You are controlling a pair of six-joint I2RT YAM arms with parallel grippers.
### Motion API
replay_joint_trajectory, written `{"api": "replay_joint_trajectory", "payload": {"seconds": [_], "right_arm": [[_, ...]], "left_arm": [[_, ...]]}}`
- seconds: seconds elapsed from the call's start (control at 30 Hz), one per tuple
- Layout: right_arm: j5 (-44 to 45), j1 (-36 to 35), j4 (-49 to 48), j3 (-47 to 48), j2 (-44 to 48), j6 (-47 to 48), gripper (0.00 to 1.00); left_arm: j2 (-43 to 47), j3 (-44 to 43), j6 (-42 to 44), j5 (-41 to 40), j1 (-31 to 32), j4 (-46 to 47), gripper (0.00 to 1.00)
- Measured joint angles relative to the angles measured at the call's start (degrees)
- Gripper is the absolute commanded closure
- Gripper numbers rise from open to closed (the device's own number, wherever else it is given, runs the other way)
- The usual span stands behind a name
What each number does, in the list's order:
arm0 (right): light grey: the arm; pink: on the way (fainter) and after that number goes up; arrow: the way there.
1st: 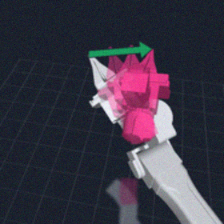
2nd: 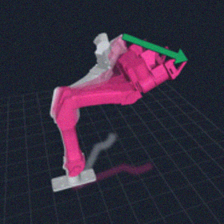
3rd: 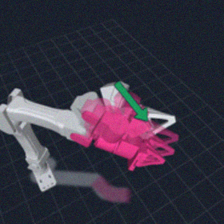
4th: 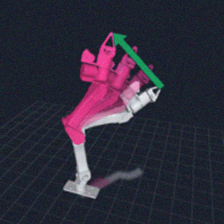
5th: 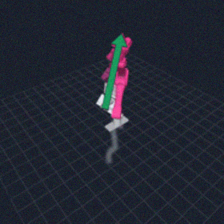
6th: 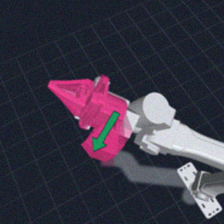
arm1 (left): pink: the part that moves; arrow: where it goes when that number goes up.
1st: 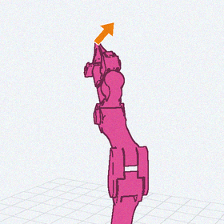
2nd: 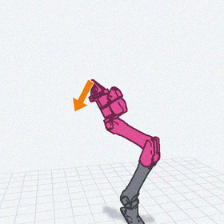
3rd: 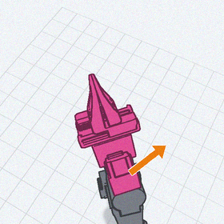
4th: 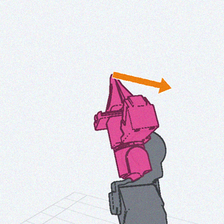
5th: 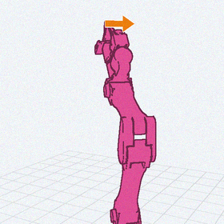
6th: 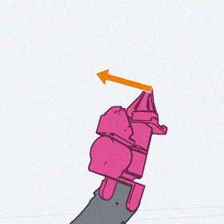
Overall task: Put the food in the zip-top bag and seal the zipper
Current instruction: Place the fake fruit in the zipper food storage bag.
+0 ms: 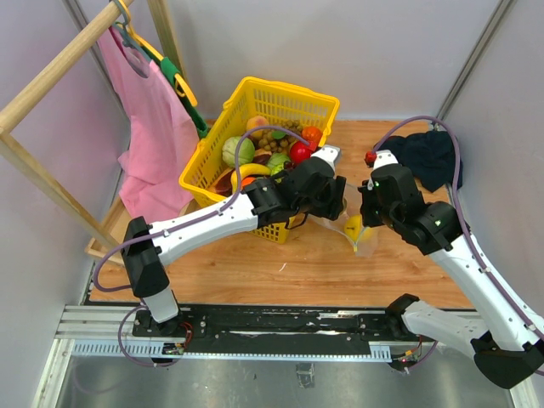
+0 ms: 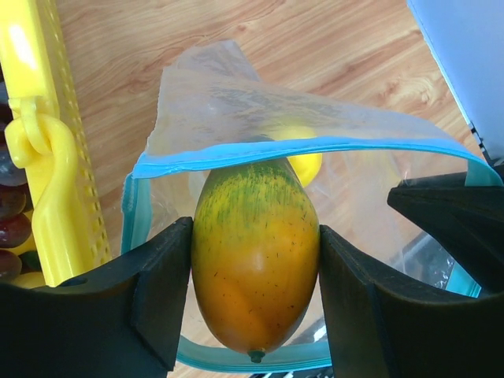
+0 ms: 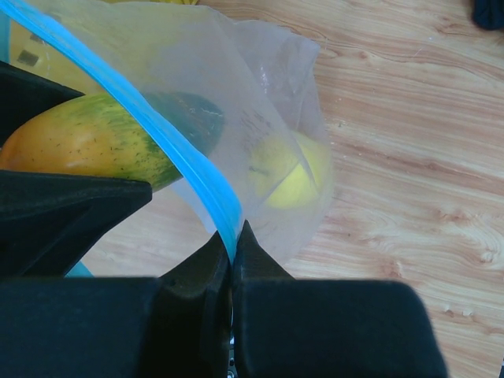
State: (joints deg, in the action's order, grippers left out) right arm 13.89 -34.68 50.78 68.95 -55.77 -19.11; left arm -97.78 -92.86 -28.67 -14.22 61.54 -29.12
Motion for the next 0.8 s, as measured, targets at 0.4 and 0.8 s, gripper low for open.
{"api": "replay_joint_trajectory", "payload": {"seconds": [0.4, 0.8], "right_arm": [[-0.9, 0.0, 0.0, 0.0, 0.0, -0.2, 0.99], [-0.8, 0.0, 0.0, 0.0, 0.0, -0.2, 0.99]], "left_arm": [[0.0, 0.0, 0.5, -0.7, 0.2, 1.1, 0.24], [2.4, 0.0, 1.4, -1.3, 0.2, 0.1, 0.22]]}}
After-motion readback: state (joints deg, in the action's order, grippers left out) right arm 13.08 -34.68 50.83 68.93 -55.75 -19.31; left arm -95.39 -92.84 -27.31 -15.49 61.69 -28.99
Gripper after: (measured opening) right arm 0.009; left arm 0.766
